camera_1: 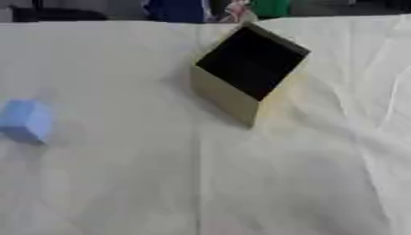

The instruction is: Pick up objects on the table and place them in the box.

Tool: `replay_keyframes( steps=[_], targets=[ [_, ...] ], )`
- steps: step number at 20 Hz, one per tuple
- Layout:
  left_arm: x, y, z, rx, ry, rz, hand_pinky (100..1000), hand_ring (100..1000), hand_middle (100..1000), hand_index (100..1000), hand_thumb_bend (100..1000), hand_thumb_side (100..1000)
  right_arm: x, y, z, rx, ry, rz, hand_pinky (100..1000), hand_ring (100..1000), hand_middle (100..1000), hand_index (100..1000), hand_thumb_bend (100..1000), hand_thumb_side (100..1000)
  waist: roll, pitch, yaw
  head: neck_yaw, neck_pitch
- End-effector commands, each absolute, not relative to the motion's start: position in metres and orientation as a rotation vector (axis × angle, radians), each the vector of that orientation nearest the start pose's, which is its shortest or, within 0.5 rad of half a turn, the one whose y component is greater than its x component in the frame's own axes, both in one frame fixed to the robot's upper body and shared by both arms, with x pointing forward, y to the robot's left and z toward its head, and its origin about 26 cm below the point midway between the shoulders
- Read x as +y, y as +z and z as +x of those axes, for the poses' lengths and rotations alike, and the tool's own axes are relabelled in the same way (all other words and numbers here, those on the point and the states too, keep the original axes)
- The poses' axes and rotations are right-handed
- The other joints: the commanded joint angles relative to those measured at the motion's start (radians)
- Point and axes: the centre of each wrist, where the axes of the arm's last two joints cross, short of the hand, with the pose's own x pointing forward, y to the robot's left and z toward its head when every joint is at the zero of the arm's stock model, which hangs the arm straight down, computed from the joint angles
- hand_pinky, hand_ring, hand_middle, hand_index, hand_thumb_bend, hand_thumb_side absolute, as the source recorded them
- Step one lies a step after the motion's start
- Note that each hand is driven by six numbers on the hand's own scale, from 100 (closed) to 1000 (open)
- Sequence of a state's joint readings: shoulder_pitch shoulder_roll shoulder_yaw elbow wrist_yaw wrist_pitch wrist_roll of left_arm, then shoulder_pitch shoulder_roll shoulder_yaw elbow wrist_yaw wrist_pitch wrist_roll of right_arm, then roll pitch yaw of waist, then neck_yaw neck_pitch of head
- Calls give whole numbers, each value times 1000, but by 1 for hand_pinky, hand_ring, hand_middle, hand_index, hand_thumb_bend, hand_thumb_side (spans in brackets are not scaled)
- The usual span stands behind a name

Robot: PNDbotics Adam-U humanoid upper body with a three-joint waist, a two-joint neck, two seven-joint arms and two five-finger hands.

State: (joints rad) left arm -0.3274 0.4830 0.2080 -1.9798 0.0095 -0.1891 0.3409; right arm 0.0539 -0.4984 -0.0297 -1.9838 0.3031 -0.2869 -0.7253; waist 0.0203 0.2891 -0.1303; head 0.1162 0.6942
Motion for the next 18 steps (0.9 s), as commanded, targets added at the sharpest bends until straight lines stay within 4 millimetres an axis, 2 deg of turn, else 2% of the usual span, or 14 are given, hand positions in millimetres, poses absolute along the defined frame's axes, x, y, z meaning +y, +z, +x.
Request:
replay_keyframes(
  steps=[1,7,12,18],
  targets=[
    [332,252,291,-2606,9,606,888,832,696,855,134,915,-327,131,251,-2390,11,-952,640,768,586,719,100,809,1,-11,0,-1,10],
    [333,258,290,-2613,-28,631,889,833,701,858,135,911,-326,130,251,-2387,14,-956,640,768,585,719,100,809,2,-9,1,-6,11],
    [336,281,291,-2608,-197,742,888,831,707,859,139,890,-327,129,250,-2382,19,-960,640,768,586,719,100,808,3,-19,6,-3,18],
    [346,304,301,-2538,-399,931,887,831,717,858,145,863,-328,129,249,-2378,28,-958,640,767,586,719,100,808,4,-27,9,4,22]
  ],
)
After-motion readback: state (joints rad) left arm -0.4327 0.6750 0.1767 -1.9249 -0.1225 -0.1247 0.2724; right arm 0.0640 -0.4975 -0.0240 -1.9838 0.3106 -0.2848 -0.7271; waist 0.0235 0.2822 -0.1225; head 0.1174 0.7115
